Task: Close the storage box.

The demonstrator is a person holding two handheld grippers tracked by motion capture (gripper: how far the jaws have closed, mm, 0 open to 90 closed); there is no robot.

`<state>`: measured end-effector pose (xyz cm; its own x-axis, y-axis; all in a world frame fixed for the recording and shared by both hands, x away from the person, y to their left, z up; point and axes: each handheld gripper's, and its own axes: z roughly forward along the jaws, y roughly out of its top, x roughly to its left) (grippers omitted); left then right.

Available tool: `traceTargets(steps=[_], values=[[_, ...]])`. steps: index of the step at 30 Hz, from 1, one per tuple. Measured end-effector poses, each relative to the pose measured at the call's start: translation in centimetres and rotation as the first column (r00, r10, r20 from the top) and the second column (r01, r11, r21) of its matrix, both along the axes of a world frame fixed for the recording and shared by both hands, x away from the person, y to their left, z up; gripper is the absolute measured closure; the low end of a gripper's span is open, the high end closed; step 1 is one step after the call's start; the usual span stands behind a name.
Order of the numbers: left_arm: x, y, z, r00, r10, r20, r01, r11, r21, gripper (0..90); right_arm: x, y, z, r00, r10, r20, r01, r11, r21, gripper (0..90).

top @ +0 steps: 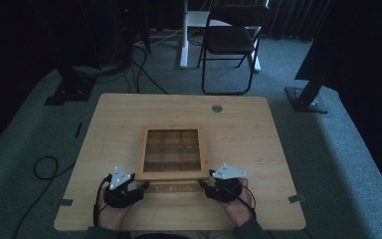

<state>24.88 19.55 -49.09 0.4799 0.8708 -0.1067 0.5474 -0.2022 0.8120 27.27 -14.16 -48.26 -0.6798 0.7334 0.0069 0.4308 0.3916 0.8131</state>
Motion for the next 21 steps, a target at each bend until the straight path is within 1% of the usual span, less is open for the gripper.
traceTargets(steps=[5,9,13,15,16,17,21], values=[[-0.17,0.07,-0.3,1.0,0.0,-0.01,0.0,1.0,0.002,43.6,-0.09,-0.01,-0.25,0.9999,0.005,-0.009,-0.006,1.0,-0.004,46.9],[-0.22,0.13,-0.45,0.9999,0.002,-0.017,-0.002,1.0,-0.005,43.4,-0.19,-0.01,-0.4,0.9998,-0.001,-0.021,0.0,1.0,-0.004,47.0],[-0.29,0.1,-0.6,0.9998,-0.001,-0.021,0.001,1.0,0.005,43.0,-0.26,-0.03,-0.51,0.9997,0.008,-0.025,-0.008,1.0,-0.004,45.8],[-0.31,0.09,-0.67,0.9996,-0.006,-0.027,0.006,0.9999,0.012,41.7,-0.29,-0.06,-0.53,0.9997,0.009,-0.025,-0.009,1.0,0.001,45.6],[-0.43,0.01,-0.88,0.9995,-0.008,-0.032,0.009,0.9997,0.021,41.7,-0.31,-0.13,-0.5,0.9996,0.008,-0.026,-0.008,1.0,0.013,45.6],[-0.48,-0.03,-0.94,0.9995,-0.006,-0.031,0.007,0.9997,0.023,41.4,-0.3,-0.27,-0.37,0.9997,0.008,-0.023,-0.007,1.0,0.022,45.8],[-0.57,-0.08,-0.86,0.9996,-0.005,-0.029,0.006,0.9995,0.032,41.8,-0.24,-0.62,-0.22,0.9998,-0.006,-0.02,0.007,0.999,0.032,45.7]])
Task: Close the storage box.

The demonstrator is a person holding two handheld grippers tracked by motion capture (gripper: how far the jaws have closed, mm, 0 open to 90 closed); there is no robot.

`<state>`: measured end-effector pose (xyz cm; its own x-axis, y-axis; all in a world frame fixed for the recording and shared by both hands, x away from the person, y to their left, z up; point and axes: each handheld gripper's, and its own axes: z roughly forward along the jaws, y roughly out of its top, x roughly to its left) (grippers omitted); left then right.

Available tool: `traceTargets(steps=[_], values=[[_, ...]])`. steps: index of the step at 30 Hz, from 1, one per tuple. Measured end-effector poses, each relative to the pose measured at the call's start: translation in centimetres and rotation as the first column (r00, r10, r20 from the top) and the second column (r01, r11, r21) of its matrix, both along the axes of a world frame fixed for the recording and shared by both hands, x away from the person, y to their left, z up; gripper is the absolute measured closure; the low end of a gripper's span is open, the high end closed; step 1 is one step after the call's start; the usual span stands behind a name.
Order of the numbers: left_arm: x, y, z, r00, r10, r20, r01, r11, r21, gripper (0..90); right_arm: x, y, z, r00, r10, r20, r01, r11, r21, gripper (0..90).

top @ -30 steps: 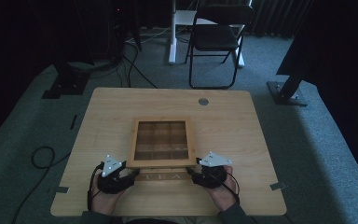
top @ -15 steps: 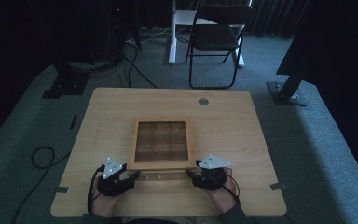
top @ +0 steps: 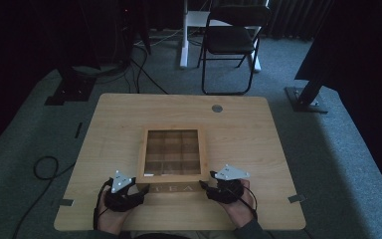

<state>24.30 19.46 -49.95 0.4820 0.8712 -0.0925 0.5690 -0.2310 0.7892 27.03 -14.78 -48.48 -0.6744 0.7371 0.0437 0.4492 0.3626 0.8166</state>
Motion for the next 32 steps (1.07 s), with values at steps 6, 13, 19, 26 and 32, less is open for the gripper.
traceTargets(steps=[6,13,19,26,32], values=[[-0.5,0.7,1.0,0.9992,0.011,0.039,-0.009,0.9989,-0.047,42.5,0.0,-0.7,0.5,0.9998,-0.017,0.013,0.017,1.0,0.015,45.1],[-0.6,1.7,2.0,0.9967,0.039,0.071,-0.033,0.9959,-0.084,42.5,0.5,-1.5,1.0,0.9983,-0.05,0.031,0.049,0.998,0.03,44.2],[-0.4,2.3,2.6,0.9945,0.059,0.087,-0.05,0.9942,-0.095,42.5,1.3,-2.8,1.4,0.9948,-0.094,0.041,0.092,0.995,0.041,42.6],[0.0,2.9,3.6,0.991,0.077,0.11,-0.065,0.9925,-0.104,42.1,2.5,-4.6,1.3,0.9872,-0.155,0.035,0.154,0.987,0.045,41.8],[0.5,3.1,4.2,0.9879,0.095,0.123,-0.081,0.9907,-0.11,41.8,4.1,-5.1,0.3,0.9817,-0.19,0.015,0.19,0.982,0.001,40.3]])
